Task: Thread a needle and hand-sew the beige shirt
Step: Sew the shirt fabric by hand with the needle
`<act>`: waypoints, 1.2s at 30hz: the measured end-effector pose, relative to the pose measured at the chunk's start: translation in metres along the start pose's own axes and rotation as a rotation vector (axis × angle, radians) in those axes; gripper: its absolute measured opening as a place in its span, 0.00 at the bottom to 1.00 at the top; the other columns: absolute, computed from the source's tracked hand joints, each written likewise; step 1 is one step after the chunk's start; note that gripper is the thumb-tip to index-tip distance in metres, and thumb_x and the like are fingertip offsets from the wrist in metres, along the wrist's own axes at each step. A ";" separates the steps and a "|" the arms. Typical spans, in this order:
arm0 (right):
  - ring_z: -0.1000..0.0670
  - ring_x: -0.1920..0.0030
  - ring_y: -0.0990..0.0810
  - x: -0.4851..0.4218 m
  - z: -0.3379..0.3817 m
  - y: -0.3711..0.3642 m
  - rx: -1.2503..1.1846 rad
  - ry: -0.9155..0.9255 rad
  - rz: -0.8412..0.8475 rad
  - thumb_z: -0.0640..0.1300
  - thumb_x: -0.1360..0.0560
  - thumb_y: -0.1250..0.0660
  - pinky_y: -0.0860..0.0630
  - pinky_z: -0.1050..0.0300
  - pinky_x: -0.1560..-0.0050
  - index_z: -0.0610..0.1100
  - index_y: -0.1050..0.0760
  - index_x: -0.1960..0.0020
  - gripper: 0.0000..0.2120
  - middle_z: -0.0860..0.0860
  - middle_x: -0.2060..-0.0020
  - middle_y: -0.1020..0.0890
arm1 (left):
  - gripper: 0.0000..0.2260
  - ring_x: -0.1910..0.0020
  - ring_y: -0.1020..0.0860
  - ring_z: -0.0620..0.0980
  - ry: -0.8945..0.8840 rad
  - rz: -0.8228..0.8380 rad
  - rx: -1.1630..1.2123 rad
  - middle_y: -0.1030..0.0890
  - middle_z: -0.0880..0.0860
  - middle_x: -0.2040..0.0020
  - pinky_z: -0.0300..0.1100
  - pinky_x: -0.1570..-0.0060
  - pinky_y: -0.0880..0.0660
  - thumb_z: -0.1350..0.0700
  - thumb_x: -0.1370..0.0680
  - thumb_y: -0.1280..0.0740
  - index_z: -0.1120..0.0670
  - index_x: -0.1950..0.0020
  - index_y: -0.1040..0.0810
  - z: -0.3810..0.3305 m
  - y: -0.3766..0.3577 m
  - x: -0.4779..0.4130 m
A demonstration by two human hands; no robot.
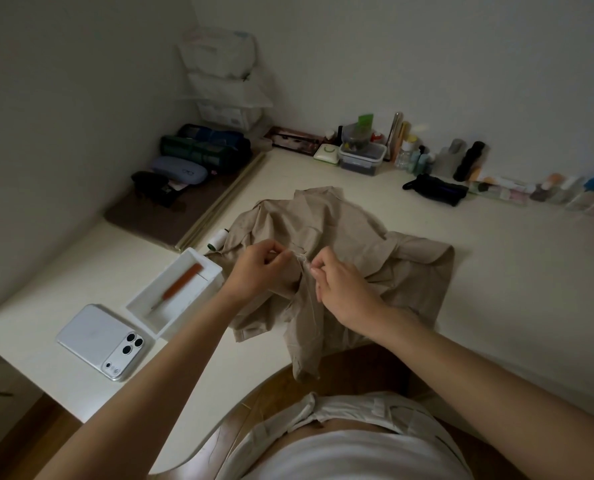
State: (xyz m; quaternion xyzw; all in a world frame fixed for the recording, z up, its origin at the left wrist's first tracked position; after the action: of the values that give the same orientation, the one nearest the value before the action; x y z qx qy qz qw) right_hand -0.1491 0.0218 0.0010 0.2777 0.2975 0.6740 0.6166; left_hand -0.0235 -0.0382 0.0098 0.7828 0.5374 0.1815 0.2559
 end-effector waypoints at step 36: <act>0.60 0.62 0.27 -0.002 0.018 0.007 -0.315 -0.065 -0.044 0.43 0.17 0.48 0.31 0.75 0.68 0.41 0.34 0.43 0.08 0.50 0.56 0.25 | 0.05 0.67 0.20 0.41 -0.058 -0.227 0.053 0.19 0.47 0.65 0.37 0.66 0.23 0.53 0.21 0.35 0.53 0.54 0.23 -0.018 -0.003 0.023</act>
State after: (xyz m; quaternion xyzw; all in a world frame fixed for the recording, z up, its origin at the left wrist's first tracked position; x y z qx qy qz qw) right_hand -0.1401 0.0203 0.0180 0.1928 0.1740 0.6891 0.6765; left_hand -0.0275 -0.0124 0.0230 0.7284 0.6195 0.1145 0.2694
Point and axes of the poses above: each hand's wrist, its own x-axis away from the middle knuckle, its own y-axis out of the back of the hand, z = x × y, the point moved 8 cm from there along -x, towards the middle knuckle
